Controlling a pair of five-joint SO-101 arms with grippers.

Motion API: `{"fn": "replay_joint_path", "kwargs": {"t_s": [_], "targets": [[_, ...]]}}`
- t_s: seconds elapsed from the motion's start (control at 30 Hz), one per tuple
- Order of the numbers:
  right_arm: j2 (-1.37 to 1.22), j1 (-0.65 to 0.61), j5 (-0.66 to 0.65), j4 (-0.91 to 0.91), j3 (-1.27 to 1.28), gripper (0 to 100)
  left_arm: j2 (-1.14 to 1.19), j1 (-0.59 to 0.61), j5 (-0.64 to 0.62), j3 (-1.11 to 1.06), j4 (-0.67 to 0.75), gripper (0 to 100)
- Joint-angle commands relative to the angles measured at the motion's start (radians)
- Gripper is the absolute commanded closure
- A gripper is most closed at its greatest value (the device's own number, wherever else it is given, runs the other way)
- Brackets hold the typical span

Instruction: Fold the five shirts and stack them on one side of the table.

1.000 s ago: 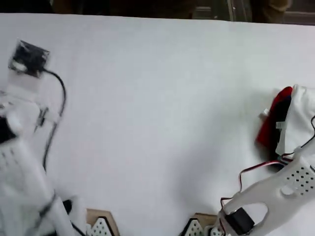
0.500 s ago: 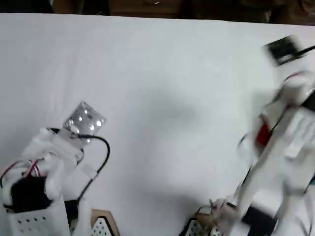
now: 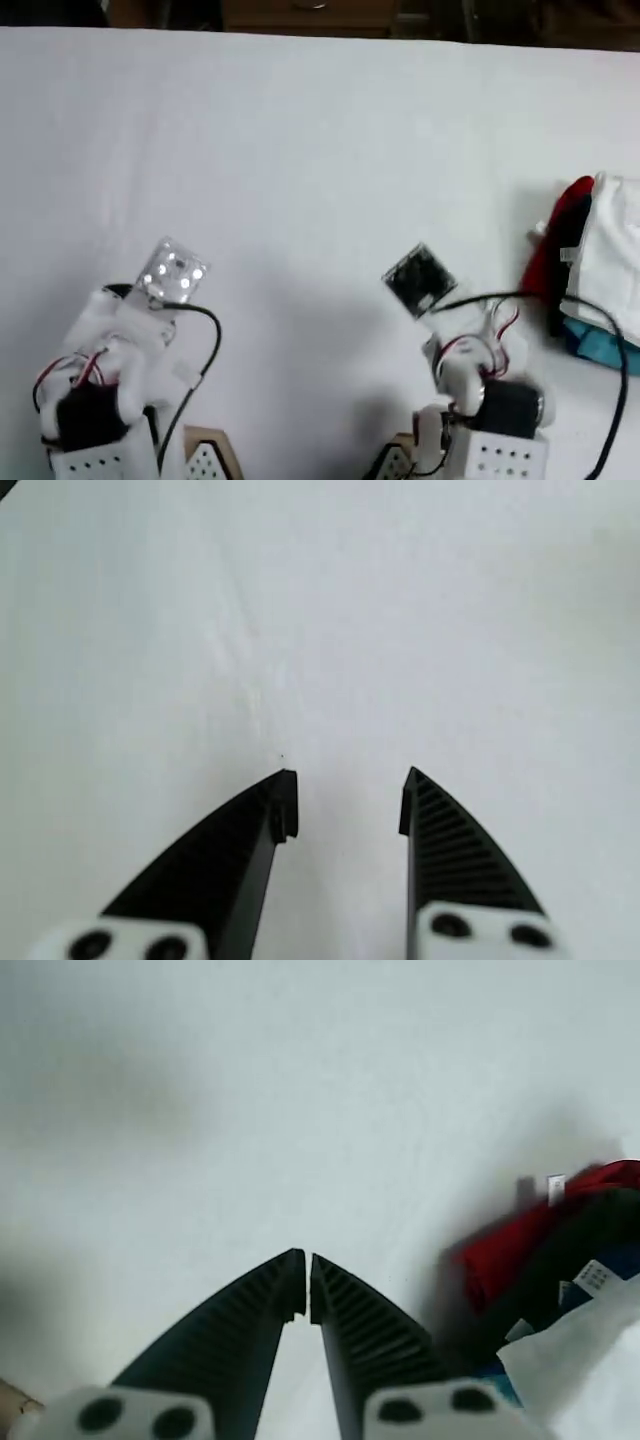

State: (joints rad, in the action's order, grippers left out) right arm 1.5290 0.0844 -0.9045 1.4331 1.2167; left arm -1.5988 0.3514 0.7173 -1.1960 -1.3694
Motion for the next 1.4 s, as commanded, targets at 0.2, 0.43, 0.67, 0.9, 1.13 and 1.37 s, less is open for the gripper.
{"fn": "replay_joint_path", "kwargs": {"t_s": [0.2, 0.43, 0.67, 0.9, 1.13, 1.37], "targets": [[0.263, -0.013, -0.069, -0.001, 0.16, 97.4, -0.23, 0.003, -0.041, -0.005, -0.207, 81], [0.269, -0.016, -0.008, -0.007, 0.18, 97.4, -0.222, 0.02, -0.489, -0.087, -0.126, 81], [0.269, -0.067, 0.767, 0.004, 0.221, 97.1, -0.222, 0.077, -0.973, -0.179, -0.087, 81], [0.268, -0.143, 0.806, -0.015, 0.23, 97.2, -0.221, -0.037, -0.772, -0.242, -0.081, 81], [0.269, -0.357, 0.804, -0.171, 0.471, 97.1, -0.221, -0.345, -0.842, -0.338, 0.035, 81], [0.268, -0.383, 0.804, -0.165, 0.476, 97.4, -0.218, -0.252, -0.858, -0.498, 0.086, 81]]}}
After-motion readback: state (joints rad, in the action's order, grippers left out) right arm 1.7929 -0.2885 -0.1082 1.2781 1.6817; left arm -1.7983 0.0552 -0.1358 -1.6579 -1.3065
